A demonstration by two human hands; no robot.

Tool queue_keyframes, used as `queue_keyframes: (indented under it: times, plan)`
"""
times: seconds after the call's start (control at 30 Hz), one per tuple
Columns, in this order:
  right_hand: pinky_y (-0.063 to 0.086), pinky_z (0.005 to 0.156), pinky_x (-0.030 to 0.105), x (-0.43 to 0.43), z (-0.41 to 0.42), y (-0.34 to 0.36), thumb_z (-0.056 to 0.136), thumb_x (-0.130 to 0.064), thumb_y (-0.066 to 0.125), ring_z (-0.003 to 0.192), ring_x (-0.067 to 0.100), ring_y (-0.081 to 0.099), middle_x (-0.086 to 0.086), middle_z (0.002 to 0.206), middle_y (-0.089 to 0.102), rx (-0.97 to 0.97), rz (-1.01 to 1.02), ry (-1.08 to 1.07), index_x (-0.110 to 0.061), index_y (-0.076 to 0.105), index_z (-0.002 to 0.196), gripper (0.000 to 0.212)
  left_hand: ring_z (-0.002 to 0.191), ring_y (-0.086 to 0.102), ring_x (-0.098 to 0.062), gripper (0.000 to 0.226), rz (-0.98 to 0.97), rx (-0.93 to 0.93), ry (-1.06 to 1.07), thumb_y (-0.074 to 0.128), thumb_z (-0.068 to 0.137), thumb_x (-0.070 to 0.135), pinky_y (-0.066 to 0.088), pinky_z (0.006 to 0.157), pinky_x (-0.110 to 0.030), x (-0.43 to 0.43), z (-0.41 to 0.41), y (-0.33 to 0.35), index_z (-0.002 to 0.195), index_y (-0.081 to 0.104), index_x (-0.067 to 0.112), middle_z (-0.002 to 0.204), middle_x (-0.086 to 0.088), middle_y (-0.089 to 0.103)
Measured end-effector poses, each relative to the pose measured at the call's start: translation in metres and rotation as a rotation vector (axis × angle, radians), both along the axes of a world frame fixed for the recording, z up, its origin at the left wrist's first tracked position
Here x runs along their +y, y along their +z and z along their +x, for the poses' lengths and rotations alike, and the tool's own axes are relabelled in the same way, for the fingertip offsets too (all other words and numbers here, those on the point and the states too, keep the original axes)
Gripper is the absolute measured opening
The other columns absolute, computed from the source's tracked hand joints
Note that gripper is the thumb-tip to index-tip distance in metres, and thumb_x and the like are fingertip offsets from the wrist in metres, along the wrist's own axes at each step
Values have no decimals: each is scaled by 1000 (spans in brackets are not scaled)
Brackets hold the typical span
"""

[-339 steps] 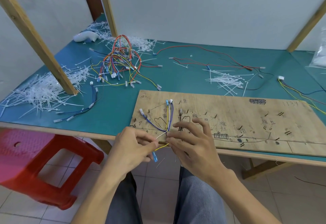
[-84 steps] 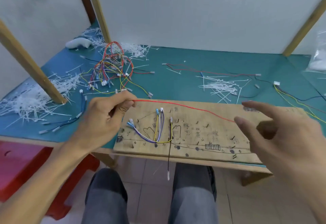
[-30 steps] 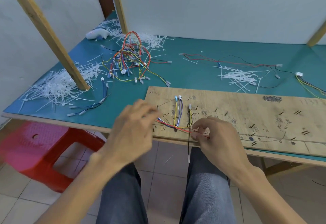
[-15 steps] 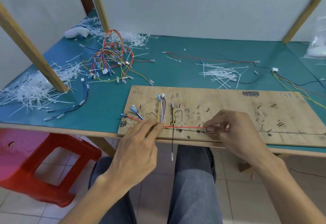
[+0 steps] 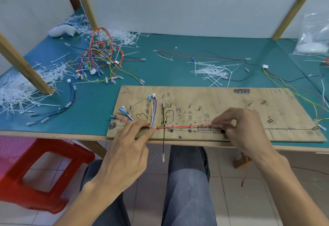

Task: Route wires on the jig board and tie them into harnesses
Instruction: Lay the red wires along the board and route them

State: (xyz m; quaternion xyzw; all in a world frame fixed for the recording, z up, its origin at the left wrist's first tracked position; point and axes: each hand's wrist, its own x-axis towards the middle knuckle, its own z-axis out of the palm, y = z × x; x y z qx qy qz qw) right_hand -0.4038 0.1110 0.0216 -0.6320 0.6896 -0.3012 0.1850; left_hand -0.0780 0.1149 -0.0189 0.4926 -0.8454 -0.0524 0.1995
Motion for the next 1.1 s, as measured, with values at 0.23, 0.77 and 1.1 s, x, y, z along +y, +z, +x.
queue_keyframes:
  times: [0.23, 0.77, 1.1]
  plan:
    - [53, 68, 15, 1, -19, 0, 89, 9, 74, 86, 14, 69, -8, 87, 77, -107, 36, 66, -23, 86, 84, 34, 127, 52, -19, 49, 11, 29, 3, 52, 93, 15, 53, 105, -44, -1, -1, 1, 140, 66, 13, 132, 3, 54]
    - [52, 55, 40, 43, -17, -27, 59, 18, 77, 85, 29, 58, 0, 94, 64, 627, -270, 116, -15, 80, 120, 70, 132, 49, -17, 52, -40, 0, 36, 58, 99, 16, 54, 105, -39, 7, 0, -12, 151, 55, 18, 140, 5, 50]
    - [48, 52, 31, 45, -11, 3, 91, -33, 77, 75, 14, 64, -15, 74, 67, 520, -237, -24, -27, 82, 102, 14, 135, 50, -25, 54, -126, -128, 3, 47, 98, 22, 50, 112, -44, 3, 0, -8, 150, 57, 10, 137, -2, 60]
